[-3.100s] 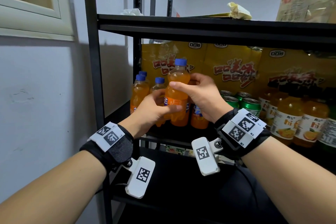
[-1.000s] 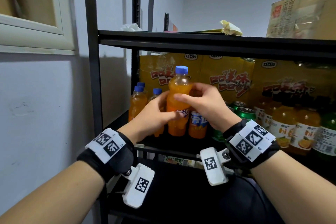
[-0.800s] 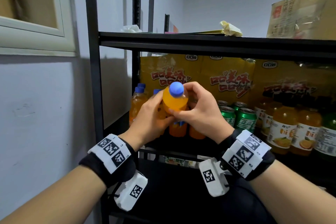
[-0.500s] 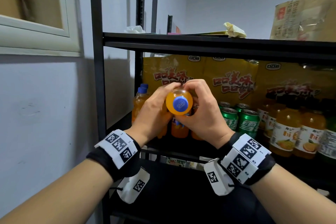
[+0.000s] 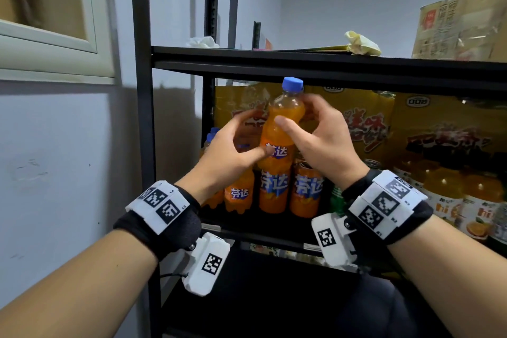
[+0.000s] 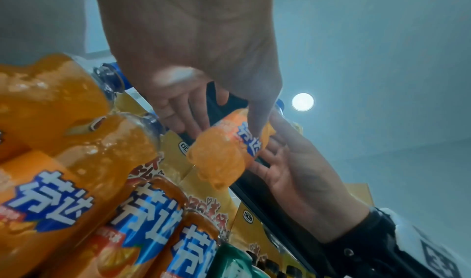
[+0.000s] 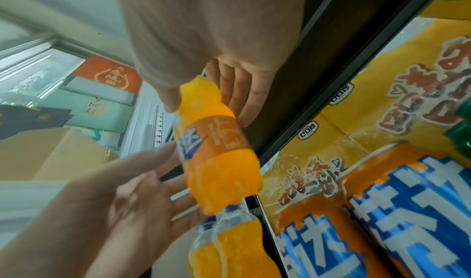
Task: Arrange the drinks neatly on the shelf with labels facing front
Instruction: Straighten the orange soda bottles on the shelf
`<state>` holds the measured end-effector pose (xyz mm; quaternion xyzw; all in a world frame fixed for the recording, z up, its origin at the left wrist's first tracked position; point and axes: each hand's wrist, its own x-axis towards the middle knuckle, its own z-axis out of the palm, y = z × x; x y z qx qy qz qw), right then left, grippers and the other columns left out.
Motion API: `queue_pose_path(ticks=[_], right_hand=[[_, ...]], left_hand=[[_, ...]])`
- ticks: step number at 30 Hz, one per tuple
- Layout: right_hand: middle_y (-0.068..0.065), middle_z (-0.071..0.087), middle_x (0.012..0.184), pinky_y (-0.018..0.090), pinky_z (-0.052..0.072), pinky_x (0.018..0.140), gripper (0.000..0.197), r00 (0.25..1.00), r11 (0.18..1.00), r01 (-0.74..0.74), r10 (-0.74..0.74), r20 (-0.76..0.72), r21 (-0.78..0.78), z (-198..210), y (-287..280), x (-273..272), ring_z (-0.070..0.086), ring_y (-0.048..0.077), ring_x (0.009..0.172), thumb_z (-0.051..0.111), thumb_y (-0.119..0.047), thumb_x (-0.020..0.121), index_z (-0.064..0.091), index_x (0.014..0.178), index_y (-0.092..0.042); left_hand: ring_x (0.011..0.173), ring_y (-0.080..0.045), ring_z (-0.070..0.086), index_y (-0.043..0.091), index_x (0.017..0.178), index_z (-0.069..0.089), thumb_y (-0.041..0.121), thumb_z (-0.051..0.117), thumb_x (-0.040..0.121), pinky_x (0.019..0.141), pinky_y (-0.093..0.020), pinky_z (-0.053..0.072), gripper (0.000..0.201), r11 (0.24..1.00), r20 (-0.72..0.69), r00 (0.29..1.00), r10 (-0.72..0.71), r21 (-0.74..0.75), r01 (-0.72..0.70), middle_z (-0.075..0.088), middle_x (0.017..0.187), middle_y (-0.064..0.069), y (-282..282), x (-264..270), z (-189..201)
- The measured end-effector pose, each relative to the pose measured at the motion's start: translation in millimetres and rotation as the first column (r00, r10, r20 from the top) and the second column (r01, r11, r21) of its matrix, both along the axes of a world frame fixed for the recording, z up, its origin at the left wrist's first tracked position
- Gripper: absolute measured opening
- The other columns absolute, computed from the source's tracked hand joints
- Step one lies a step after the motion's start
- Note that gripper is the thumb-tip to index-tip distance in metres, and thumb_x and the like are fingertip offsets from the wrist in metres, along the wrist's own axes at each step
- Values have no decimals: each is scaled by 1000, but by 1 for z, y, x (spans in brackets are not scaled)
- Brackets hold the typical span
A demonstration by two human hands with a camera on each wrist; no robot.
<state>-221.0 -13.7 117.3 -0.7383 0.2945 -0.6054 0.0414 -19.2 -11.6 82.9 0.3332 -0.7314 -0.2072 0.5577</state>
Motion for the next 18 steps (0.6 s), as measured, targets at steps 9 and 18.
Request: queue_pose_path(ticks=[9,18], right_hand=[[-21,61,110,4,45,72,55,993,982,112,-116,15,154,2,-41,16,62,-10,94,85,-33,84,53,129,-29],[-7,65,111,29,50,79,59,992,934,113,-85,-96,339,15,-98,61,66,17,102,84,-27,78,48,125,-30]], left_hand=[[128,-10,51,27,137,52,31,76,92,107,-28,44,51,918,-335,861,382,34,-394,54,141,3,-30,35,-38],[129,-19,58,30,158,32,75,71,71,102,-44,52,106,936,-327,916,231,333,-117,51,151,-1,-49,56,-74]])
